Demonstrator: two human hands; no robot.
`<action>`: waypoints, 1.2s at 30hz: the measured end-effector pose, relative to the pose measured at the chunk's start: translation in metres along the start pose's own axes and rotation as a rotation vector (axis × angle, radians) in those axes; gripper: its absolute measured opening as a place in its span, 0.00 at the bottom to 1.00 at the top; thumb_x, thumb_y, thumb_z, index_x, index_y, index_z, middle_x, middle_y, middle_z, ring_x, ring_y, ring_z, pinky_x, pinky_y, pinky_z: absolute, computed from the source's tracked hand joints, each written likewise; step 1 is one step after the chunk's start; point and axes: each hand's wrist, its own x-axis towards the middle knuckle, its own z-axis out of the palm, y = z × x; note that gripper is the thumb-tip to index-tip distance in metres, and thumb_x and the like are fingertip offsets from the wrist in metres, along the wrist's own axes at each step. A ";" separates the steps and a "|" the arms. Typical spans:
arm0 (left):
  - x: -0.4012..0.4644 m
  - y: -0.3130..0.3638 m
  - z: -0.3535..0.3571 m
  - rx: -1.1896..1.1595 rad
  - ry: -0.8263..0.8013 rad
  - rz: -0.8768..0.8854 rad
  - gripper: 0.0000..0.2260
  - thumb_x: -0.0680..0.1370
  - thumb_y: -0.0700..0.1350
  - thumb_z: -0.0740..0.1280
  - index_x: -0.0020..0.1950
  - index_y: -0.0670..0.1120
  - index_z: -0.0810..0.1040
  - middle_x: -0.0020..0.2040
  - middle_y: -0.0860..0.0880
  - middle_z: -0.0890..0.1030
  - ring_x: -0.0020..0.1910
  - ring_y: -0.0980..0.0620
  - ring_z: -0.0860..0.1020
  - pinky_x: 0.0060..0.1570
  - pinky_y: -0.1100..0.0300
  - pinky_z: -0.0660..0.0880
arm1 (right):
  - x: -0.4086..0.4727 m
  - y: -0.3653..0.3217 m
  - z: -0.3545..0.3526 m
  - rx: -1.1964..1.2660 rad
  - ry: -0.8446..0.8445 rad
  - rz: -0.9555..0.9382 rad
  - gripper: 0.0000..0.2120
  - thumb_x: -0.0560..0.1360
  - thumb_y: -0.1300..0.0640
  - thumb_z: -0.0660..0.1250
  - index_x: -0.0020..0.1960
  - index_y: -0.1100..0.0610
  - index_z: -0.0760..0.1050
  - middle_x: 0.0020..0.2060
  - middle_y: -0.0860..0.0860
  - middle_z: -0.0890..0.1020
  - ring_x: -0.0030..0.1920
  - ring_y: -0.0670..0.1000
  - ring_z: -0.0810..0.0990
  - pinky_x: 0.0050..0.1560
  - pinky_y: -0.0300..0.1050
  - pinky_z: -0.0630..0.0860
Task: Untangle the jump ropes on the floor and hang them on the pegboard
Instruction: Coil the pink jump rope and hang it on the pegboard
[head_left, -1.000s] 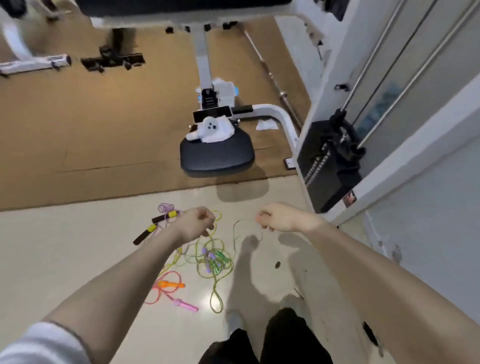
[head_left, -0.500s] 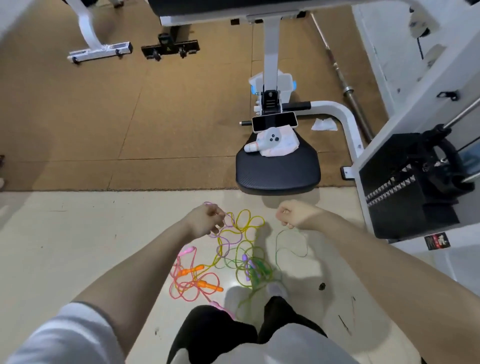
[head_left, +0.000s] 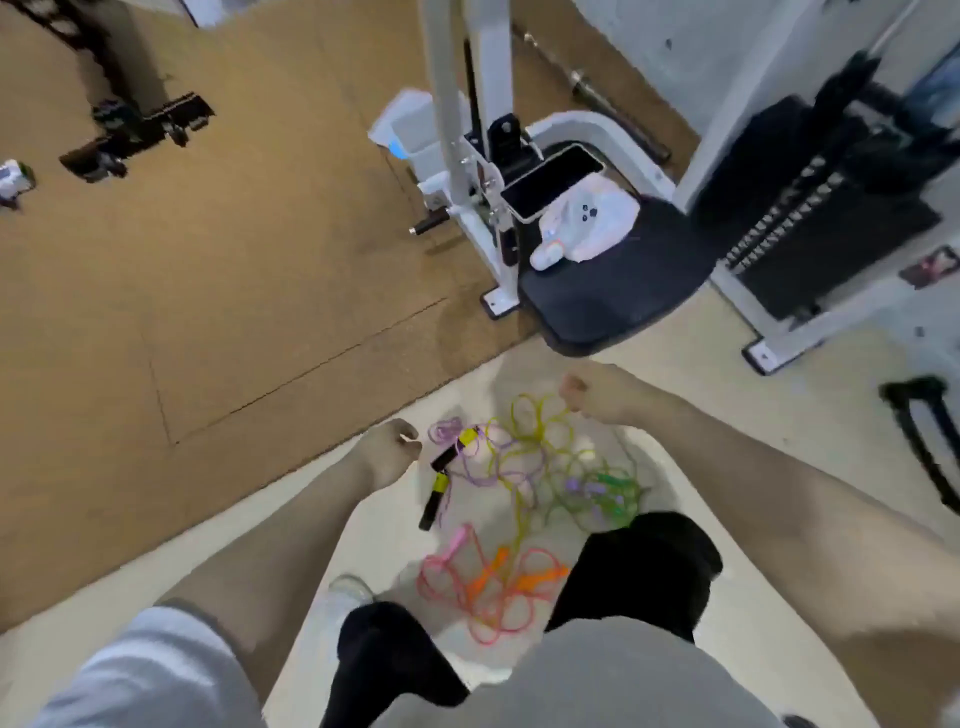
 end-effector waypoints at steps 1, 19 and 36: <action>0.007 -0.019 -0.013 0.005 -0.059 0.027 0.04 0.79 0.41 0.60 0.51 0.45 0.73 0.48 0.44 0.78 0.42 0.48 0.73 0.34 0.63 0.67 | 0.000 -0.007 0.025 0.075 0.066 0.041 0.06 0.78 0.62 0.59 0.47 0.61 0.74 0.40 0.54 0.77 0.46 0.57 0.77 0.44 0.36 0.73; 0.166 -0.210 0.160 0.272 -0.361 0.101 0.08 0.79 0.40 0.59 0.58 0.45 0.68 0.48 0.41 0.76 0.41 0.47 0.75 0.38 0.65 0.71 | 0.033 0.109 0.385 0.293 0.122 0.538 0.09 0.78 0.59 0.56 0.46 0.60 0.74 0.52 0.62 0.79 0.54 0.60 0.76 0.47 0.46 0.69; 0.469 -0.338 0.413 1.002 0.056 0.600 0.23 0.76 0.50 0.64 0.67 0.41 0.66 0.65 0.39 0.64 0.64 0.41 0.65 0.57 0.50 0.67 | 0.260 0.319 0.633 -0.115 0.236 0.402 0.13 0.76 0.55 0.61 0.57 0.60 0.67 0.50 0.60 0.77 0.52 0.62 0.76 0.48 0.52 0.70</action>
